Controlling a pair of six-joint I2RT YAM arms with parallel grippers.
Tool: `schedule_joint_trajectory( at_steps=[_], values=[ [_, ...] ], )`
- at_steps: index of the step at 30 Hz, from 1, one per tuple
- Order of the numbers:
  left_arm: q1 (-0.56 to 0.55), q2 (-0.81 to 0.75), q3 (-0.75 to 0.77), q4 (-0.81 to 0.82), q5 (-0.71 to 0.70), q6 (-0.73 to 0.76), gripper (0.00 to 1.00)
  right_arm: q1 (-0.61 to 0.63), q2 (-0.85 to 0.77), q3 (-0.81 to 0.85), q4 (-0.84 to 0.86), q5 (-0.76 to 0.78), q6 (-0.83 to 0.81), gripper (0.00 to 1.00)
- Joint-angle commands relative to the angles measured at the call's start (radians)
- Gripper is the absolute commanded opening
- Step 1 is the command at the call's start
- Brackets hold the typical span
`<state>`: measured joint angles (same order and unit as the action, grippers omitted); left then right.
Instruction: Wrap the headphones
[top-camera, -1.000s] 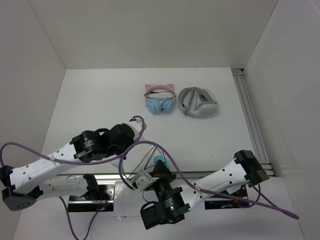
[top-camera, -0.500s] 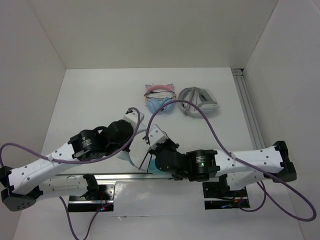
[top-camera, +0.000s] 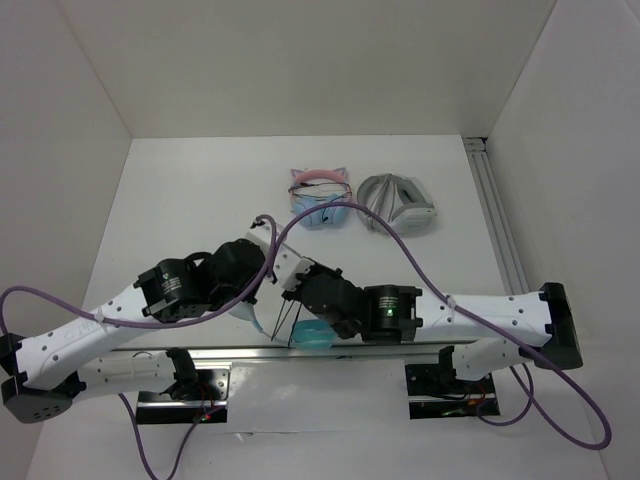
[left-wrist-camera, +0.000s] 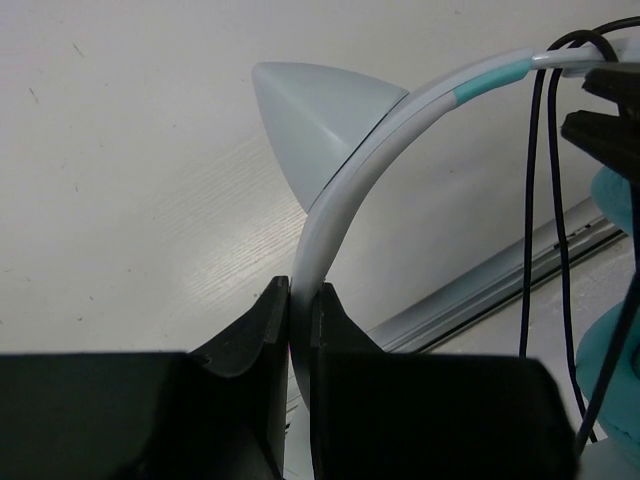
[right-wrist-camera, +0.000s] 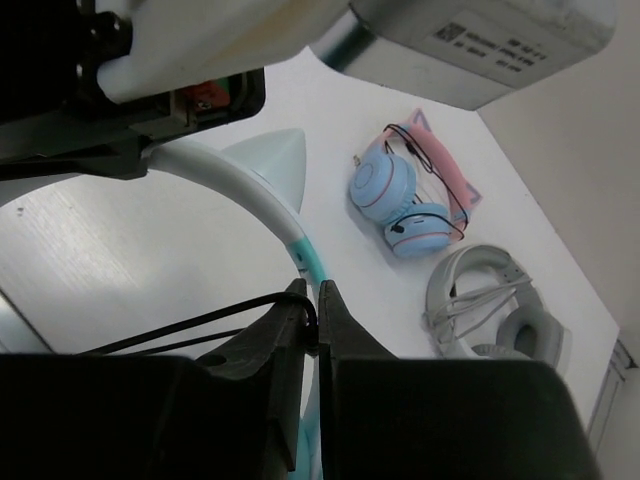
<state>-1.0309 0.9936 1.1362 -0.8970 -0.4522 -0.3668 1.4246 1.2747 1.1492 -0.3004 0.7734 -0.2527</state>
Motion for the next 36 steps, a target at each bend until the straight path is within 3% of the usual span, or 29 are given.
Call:
schedule_joint_trajectory(
  at_steps=[1, 7, 25, 33, 36],
  values=[
    [-0.008, -0.009, -0.001, -0.04, 0.053, 0.032, 0.0, -0.016, -0.005, -0.028, 0.153, 0.144, -0.109, 0.09],
    [-0.008, 0.011, -0.01, -0.03, 0.099, 0.051, 0.0, 0.014, -0.13, -0.155, 0.308, 0.142, -0.235, 0.06],
    [-0.008, 0.039, -0.019, -0.008, 0.222, 0.094, 0.0, -0.044, -0.212, -0.249, 0.346, 0.09, -0.353, 0.05],
    [-0.008, 0.03, -0.019, -0.008, 0.233, 0.094, 0.0, -0.053, -0.202, -0.258, 0.347, 0.116, -0.359, 0.1],
    [-0.008, 0.02, -0.019, -0.017, 0.213, 0.083, 0.0, -0.064, -0.213, -0.249, 0.32, 0.104, -0.321, 0.23]
  ],
)
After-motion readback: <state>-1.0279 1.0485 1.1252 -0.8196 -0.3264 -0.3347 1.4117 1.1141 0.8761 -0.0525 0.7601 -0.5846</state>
